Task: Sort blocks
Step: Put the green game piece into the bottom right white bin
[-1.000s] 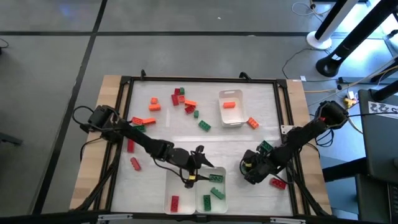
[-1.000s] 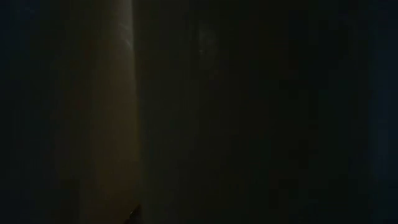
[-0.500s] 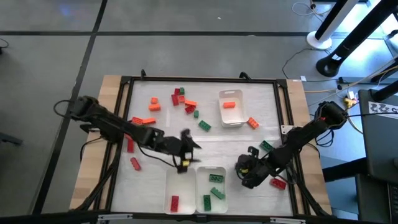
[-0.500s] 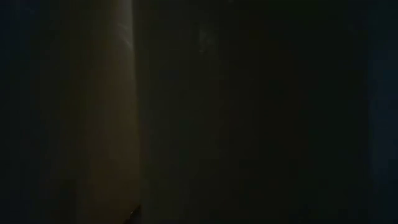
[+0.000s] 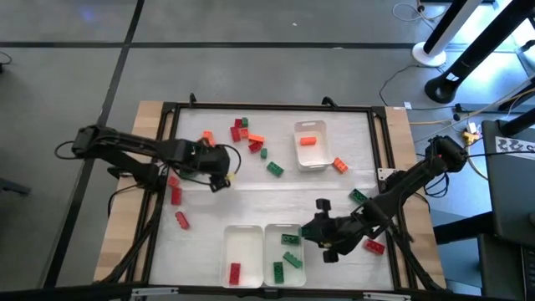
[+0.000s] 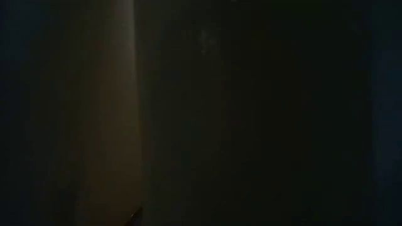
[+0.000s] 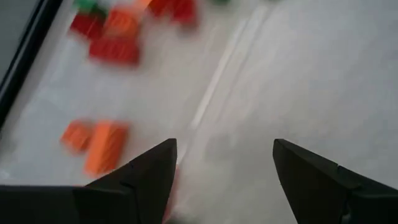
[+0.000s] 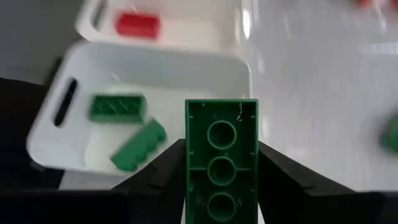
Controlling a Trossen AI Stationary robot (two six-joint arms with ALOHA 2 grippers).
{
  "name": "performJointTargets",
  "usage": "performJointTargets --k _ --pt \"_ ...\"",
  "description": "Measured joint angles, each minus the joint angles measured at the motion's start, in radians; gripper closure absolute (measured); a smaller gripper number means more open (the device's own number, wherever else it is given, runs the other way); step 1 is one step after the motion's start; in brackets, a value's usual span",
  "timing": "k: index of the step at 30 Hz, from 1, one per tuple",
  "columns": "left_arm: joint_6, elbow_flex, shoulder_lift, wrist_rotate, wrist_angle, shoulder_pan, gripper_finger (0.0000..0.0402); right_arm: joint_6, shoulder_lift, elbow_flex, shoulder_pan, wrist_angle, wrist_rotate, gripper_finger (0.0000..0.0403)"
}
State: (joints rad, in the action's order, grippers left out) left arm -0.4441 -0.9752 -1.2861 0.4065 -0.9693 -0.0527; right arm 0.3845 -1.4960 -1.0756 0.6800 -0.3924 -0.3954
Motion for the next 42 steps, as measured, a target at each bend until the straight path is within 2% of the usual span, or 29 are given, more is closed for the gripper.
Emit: performJointTargets --k 5,11,16,20,26,35,42 --pt "0.033 0.057 0.0 -0.003 -0.043 0.09 0.0147 -0.154 -0.024 0.0 0.0 0.121 0.005 0.0252" --pt "0.084 0.123 0.0 -0.01 -0.039 0.186 0.0147 -0.213 -0.091 0.0 -0.002 0.208 0.048 0.0241" --pt "0.128 0.181 0.0 -0.085 -0.028 0.249 0.0147 -0.236 -0.15 0.0 -0.002 0.227 0.073 0.0239" --pt "0.153 0.239 0.0 -0.097 0.004 0.279 0.0147 -0.236 -0.194 0.0 -0.009 0.233 0.071 0.0238" --pt "0.161 0.241 -0.006 -0.108 0.016 0.328 0.0147 -0.237 -0.24 0.0 -0.034 0.243 0.074 0.0238" --pt "0.181 0.241 -0.006 -0.149 0.024 0.371 0.0147 -0.237 -0.252 0.0 -0.066 0.242 0.075 0.0237" --pt "0.201 0.26 -0.011 -0.179 0.104 0.377 0.0147 -0.237 -0.252 0.0 -0.067 0.243 0.084 0.0224"
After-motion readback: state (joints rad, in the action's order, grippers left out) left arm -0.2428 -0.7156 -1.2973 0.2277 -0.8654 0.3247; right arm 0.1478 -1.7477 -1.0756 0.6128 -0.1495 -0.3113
